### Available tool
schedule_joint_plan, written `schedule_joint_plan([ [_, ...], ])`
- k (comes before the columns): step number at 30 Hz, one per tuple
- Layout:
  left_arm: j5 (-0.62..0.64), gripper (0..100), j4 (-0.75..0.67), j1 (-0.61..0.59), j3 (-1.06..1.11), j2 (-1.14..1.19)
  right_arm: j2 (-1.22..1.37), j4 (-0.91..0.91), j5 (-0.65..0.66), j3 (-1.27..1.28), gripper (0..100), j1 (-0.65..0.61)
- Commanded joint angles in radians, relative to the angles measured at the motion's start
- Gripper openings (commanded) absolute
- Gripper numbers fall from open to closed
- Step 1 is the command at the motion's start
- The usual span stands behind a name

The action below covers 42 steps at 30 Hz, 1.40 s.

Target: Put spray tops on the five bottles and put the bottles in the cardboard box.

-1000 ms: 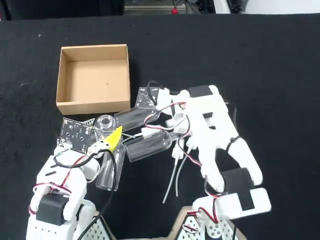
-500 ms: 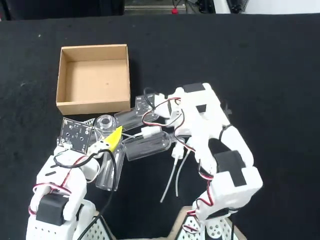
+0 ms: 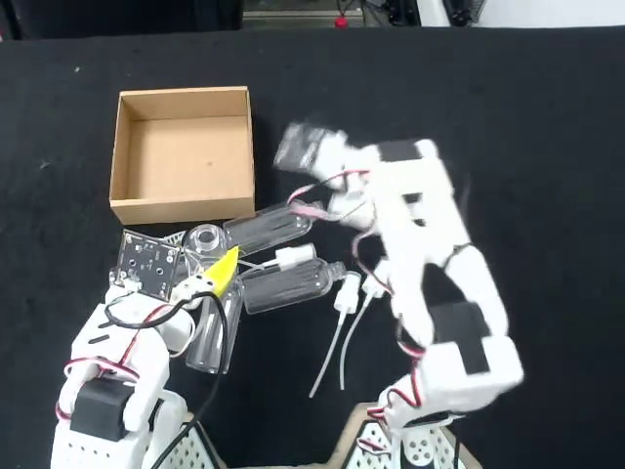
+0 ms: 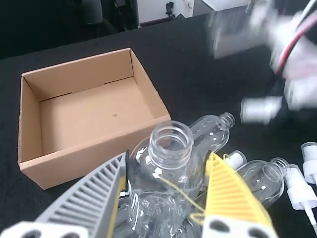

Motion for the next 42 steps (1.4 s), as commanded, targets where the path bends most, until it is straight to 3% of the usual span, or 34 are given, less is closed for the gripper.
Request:
schedule_joint_plan([
  [1,0.003,22,-0.017,0.002,-0.012,-0.009,-0.186,-0.002,-0.235,-0.137,1.4,0.052],
  [5,0.003,22,-0.025,0.018,-0.012,-0.009,-0.357,0.037,-0.591,-0.222,1.4,0.048],
  [10,-0.003,22,-0.109,0.133,-0.01,-0.009,-0.55,0.086,-0.997,-0.288,1.5,-0.068],
  [15,0.003,23,-0.328,0.22,0.047,-0.009,-0.694,0.011,-1.131,-0.286,1.5,-0.109],
  [21,-0.003,22,-0.769,0.318,0.295,-0.009,-0.829,-0.081,-1.244,-0.286,1.7,-0.137],
  [23,-0.003,22,-0.879,0.315,0.364,-0.009,-0.865,-0.08,-1.272,-0.277,1.7,-0.19],
  [25,-0.003,22,-0.904,0.312,0.392,-0.005,-0.9,-0.089,-1.277,-0.246,1.7,-0.249],
  [31,0.003,22,-0.713,0.314,0.357,-0.008,-1.027,-0.212,-1.258,-0.068,1.6,-0.371],
  [34,0.003,23,-0.641,0.314,0.349,-0.008,-1.101,-0.39,-1.145,0.117,1.5,-0.427],
  [39,0.003,22,-0.62,0.314,0.344,-0.008,-1.196,-0.692,-0.999,0.401,1.5,-0.537],
  [42,0.003,22,-0.615,0.309,0.348,-0.008,-1.211,-0.75,-0.962,0.46,1.5,-0.562],
])
